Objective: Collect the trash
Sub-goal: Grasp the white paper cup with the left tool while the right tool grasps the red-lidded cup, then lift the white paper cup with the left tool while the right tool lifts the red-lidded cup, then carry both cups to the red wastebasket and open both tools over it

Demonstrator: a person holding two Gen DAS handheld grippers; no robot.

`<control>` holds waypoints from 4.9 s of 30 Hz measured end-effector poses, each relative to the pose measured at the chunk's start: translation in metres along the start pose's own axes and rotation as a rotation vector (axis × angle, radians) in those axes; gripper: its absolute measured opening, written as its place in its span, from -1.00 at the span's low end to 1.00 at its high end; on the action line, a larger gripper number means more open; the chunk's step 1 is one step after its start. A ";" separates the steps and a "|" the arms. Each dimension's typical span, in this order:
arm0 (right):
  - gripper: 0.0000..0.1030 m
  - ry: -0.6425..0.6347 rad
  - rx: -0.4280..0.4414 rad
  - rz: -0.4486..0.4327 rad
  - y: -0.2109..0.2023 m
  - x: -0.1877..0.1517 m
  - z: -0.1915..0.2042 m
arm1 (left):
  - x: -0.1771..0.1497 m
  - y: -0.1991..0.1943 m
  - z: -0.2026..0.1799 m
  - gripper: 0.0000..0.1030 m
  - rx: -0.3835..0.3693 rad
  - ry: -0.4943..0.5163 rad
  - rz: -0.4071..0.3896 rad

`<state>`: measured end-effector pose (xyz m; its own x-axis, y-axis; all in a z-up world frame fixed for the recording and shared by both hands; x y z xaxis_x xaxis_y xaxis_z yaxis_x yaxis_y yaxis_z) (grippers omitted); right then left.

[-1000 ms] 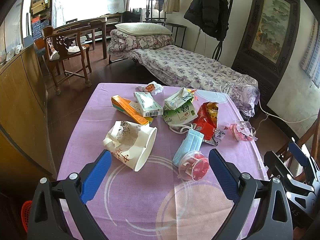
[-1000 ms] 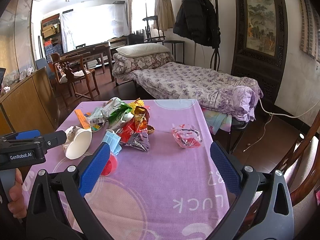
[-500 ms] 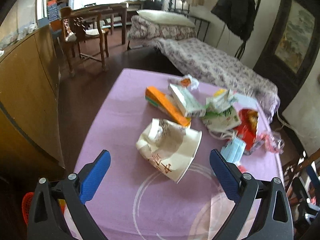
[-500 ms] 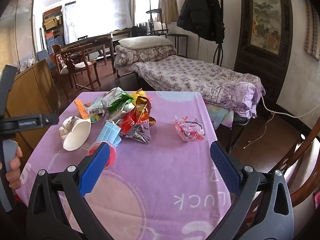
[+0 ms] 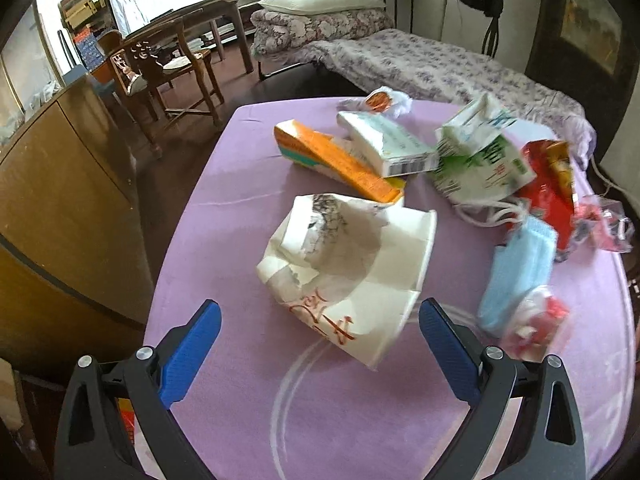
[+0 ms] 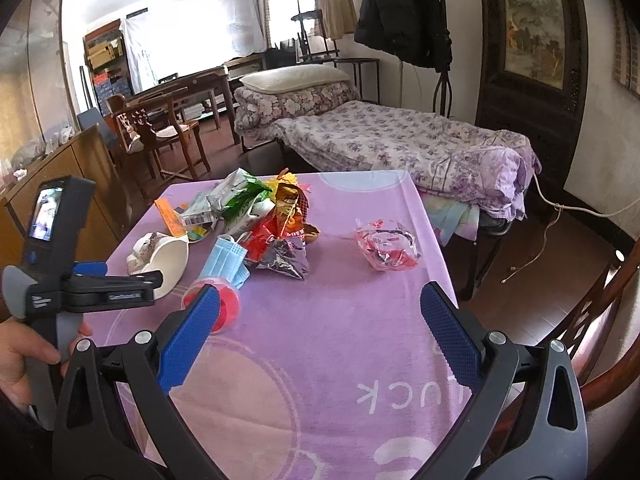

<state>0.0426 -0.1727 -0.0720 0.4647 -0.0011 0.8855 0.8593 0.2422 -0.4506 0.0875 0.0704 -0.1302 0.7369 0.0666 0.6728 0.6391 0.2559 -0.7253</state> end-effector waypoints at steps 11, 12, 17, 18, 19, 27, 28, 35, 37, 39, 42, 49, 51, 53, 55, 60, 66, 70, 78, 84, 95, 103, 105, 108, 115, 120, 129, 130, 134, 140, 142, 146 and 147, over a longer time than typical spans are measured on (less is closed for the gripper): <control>0.87 -0.024 0.020 0.054 0.012 -0.011 0.009 | -0.004 -0.006 0.012 -0.56 -0.097 -0.106 0.047; 0.87 -0.031 0.030 0.061 0.014 -0.012 0.011 | -0.004 -0.008 0.011 -0.69 -0.114 -0.109 0.045; 0.87 -0.092 0.116 0.118 0.022 -0.025 0.036 | -0.002 -0.031 0.009 -0.88 -0.170 -0.131 -0.005; 0.87 -0.108 0.138 0.140 0.027 -0.029 0.043 | -0.001 -0.034 0.009 -0.88 -0.173 -0.141 -0.010; 0.87 -0.122 0.154 0.163 0.032 -0.032 0.051 | 0.000 -0.036 0.010 -0.88 -0.180 -0.149 -0.012; 0.87 -0.226 0.182 0.243 0.070 -0.033 0.092 | 0.001 -0.035 0.008 -0.88 -0.220 -0.160 0.001; 0.87 -0.234 0.180 0.252 0.074 -0.033 0.094 | 0.000 -0.033 0.009 -0.88 -0.215 -0.162 0.007; 0.07 -0.220 0.193 0.266 0.083 -0.036 0.095 | -0.005 -0.024 0.009 -0.86 -0.220 -0.166 0.043; 0.07 -0.188 0.205 0.273 0.078 -0.036 0.090 | -0.009 -0.019 0.006 -0.72 -0.207 -0.148 0.063; 0.07 -0.161 0.217 0.266 0.068 -0.035 0.088 | -0.012 -0.015 0.006 -0.35 -0.199 -0.143 0.079; 0.07 -0.153 0.225 0.246 0.054 -0.033 0.088 | -0.015 -0.010 0.006 -0.32 -0.187 -0.135 0.083; 0.07 -0.119 0.212 0.245 0.052 -0.029 0.076 | -0.023 0.002 0.000 -0.31 -0.169 -0.114 0.114; 0.08 -0.109 0.211 0.244 0.052 -0.027 0.073 | -0.023 0.003 0.000 -0.22 -0.182 -0.130 0.117; 0.08 -0.109 0.211 0.243 0.052 -0.026 0.073 | -0.025 0.002 0.002 0.04 -0.210 -0.161 0.140; 0.08 -0.112 0.211 0.238 0.051 -0.026 0.073 | -0.026 -0.001 0.005 0.18 -0.266 -0.217 0.148; 0.08 -0.103 0.213 0.239 0.052 -0.027 0.072 | -0.020 0.000 0.004 0.15 -0.212 -0.169 0.101; 0.08 -0.140 0.196 0.248 0.054 -0.030 0.073 | -0.023 -0.003 -0.004 0.43 -0.279 -0.179 0.135; 0.08 -0.163 0.183 0.265 0.060 -0.037 0.077 | -0.021 0.001 -0.008 0.44 -0.227 -0.137 0.111; 0.38 -0.204 0.131 0.263 0.069 -0.042 0.082 | -0.026 0.004 -0.014 0.66 -0.250 -0.135 0.145; 0.39 -0.172 0.136 0.298 0.077 -0.046 0.080 | -0.021 0.005 -0.017 0.65 -0.229 -0.128 0.104; 0.06 -0.097 0.166 0.307 0.070 -0.043 0.073 | -0.014 -0.011 -0.018 -0.83 -0.212 -0.050 0.015; 0.06 -0.064 0.191 0.277 0.057 -0.034 0.074 | -0.006 -0.041 -0.006 -0.90 -0.206 -0.098 -0.066; 0.06 -0.074 0.198 0.263 0.054 -0.032 0.078 | -0.006 -0.051 -0.002 -0.90 -0.208 -0.115 -0.084; 0.06 -0.076 0.211 0.258 0.049 -0.031 0.080 | -0.010 -0.069 0.008 -0.90 -0.192 -0.136 -0.110; 0.06 -0.099 0.258 0.246 0.029 -0.032 0.098 | -0.035 -0.105 0.041 -0.90 -0.158 -0.182 -0.128; 0.06 -0.142 0.335 0.234 0.005 -0.031 0.131 | -0.051 -0.135 0.079 -0.90 -0.131 -0.228 -0.160; 0.06 -0.311 0.636 0.277 -0.047 -0.036 0.263 | -0.101 -0.176 0.176 -0.90 0.013 -0.332 -0.163; 0.06 -0.331 0.665 0.287 -0.051 -0.037 0.275 | -0.110 -0.179 0.188 -0.90 0.032 -0.345 -0.154; 0.06 -0.428 0.810 0.342 -0.076 -0.051 0.338 | -0.155 -0.181 0.241 -0.90 0.141 -0.368 -0.084; 0.06 -0.555 0.877 0.436 -0.081 -0.079 0.412 | -0.227 -0.168 0.308 -0.89 0.275 -0.459 0.052; 0.06 -0.586 0.889 0.500 -0.078 -0.093 0.438 | -0.246 -0.162 0.324 -0.89 0.297 -0.491 0.091; 0.06 -0.629 0.911 0.618 -0.073 -0.122 0.483 | -0.279 -0.148 0.352 -0.89 0.330 -0.559 0.150; 0.06 -0.643 0.907 0.656 -0.072 -0.133 0.496 | -0.285 -0.145 0.358 -0.89 0.332 -0.576 0.165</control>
<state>-0.1871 0.2913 -0.1006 0.3384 0.7715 0.5388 -0.0579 0.5886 -0.8064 -0.2942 0.3593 -0.1647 0.5250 0.6090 0.5946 0.3592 0.4748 -0.8035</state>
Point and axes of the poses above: each gripper's, at about its wrist camera, not at the fingertips, and y roughly the way its jaws point, z to its left, x to its top, the point moved 6 cm from there along y, roughly the way its jaws point, and after that the axes turned 10 degrees about -z, right-handed, at the moved point
